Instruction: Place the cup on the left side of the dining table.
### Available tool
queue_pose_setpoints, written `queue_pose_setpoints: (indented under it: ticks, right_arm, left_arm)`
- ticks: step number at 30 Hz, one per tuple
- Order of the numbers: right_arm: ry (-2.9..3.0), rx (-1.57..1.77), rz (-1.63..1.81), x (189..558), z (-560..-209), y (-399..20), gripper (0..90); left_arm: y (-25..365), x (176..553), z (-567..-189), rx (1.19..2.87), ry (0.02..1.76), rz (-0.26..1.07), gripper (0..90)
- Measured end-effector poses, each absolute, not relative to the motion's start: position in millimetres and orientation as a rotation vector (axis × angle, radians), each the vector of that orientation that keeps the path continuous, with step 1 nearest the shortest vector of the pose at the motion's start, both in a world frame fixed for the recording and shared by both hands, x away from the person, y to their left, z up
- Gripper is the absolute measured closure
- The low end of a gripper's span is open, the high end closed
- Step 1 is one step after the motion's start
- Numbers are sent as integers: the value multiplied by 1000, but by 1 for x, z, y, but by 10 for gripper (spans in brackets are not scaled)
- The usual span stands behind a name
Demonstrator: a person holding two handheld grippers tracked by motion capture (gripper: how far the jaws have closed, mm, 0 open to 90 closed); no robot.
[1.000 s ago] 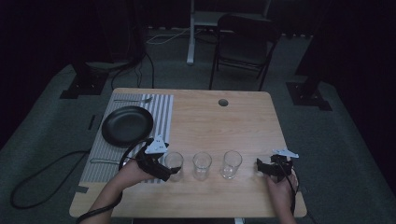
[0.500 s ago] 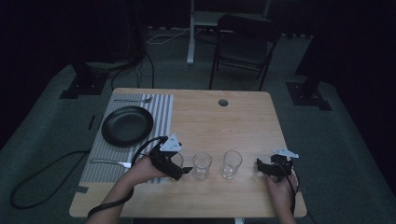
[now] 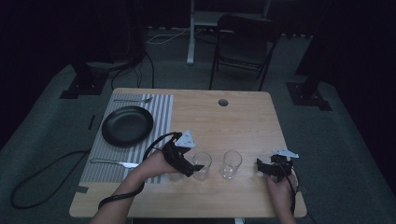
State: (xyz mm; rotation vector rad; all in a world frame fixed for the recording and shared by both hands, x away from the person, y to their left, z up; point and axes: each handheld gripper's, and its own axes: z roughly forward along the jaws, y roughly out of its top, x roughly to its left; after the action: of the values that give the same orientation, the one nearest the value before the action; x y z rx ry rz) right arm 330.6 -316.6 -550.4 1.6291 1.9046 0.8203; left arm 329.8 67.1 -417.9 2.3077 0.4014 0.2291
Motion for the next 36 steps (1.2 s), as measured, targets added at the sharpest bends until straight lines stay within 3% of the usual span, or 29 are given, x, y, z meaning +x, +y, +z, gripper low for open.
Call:
queue_pose_setpoints:
  ticks: [36]
  right_arm:
    - [1905, 1629, 820, 330, -550, -317, 114]
  left_arm:
    - [-40, 348, -427, 2473, 262, 168, 61]
